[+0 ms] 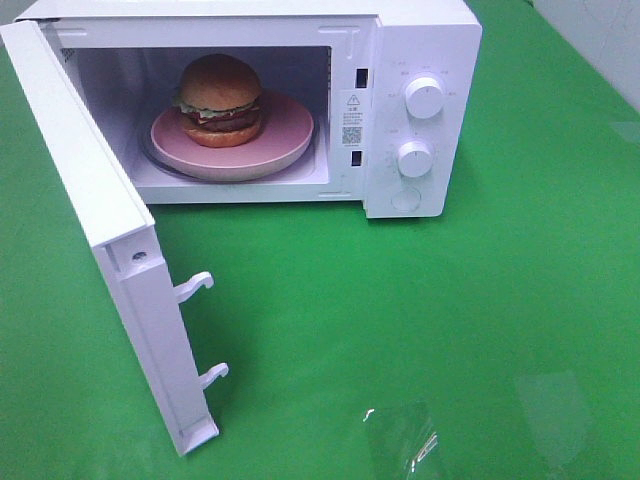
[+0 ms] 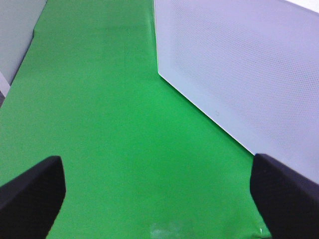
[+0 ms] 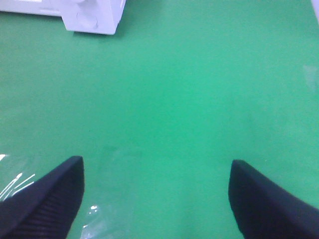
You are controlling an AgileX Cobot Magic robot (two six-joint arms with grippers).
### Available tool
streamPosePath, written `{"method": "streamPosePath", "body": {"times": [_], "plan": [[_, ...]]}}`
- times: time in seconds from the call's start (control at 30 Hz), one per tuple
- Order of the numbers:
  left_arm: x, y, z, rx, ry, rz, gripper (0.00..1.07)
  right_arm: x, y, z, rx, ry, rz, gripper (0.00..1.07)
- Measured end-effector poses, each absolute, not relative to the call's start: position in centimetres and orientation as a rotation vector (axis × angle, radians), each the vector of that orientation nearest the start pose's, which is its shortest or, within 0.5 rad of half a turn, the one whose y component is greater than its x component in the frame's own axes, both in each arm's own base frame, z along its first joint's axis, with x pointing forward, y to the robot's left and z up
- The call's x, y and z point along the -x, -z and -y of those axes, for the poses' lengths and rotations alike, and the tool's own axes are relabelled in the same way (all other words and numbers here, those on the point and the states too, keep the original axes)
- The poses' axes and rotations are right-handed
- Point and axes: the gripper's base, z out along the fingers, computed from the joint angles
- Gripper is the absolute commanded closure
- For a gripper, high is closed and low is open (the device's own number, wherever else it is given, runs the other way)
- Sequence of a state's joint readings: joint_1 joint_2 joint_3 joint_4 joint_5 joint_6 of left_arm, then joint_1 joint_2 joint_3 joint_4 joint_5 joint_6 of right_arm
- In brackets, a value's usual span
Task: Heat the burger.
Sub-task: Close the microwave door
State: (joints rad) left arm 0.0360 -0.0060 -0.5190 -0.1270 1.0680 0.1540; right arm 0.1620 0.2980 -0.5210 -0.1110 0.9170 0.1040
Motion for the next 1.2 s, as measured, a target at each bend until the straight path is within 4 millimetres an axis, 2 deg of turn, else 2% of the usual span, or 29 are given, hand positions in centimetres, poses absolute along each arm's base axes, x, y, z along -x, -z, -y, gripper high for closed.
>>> {"method": "streamPosePath", "body": {"times": [0.23,0.6,1.2], "plan": [[0.8,-28.2,1.0,-0.127,0.031,-2.016,0.14,-2.2,-29.4,0.4,0.024,-0.025,-2.022,0.31],[0.8,-28.2,1.0,-0.127,0.031,-2.016,0.14,0.0,-28.3,0.7,-0.019,-0.019,-1.957,0.31],[0.8,-28.2,1.0,-0.127,0.031,-2.016,0.14,0.1,-28.3,0.6,-0.038,-0.011,-1.954,0.31]]}}
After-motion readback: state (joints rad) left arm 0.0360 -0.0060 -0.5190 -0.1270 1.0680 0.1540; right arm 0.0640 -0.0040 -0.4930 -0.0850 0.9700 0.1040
